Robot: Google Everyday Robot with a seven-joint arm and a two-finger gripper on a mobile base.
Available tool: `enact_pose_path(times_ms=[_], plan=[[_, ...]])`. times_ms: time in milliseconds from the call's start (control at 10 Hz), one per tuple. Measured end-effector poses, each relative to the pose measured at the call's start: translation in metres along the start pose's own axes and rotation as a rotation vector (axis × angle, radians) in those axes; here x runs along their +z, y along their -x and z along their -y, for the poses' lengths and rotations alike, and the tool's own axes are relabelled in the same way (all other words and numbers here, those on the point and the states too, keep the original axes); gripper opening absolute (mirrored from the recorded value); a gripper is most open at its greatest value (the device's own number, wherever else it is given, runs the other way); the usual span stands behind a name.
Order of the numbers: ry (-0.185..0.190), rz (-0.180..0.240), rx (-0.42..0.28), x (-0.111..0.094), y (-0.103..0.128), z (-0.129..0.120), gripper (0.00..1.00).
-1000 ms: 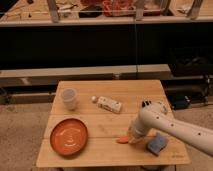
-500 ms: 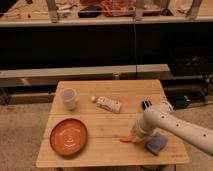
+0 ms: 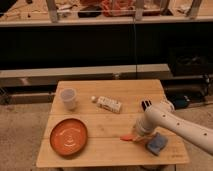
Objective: Drag the pepper across the table
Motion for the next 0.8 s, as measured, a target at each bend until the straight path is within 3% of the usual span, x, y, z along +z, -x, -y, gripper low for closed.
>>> enact_pose_path(times_ms=[800], plan=[[-0.004, 0.0, 0.003, 0.003, 0.0036, 0.009, 0.0]])
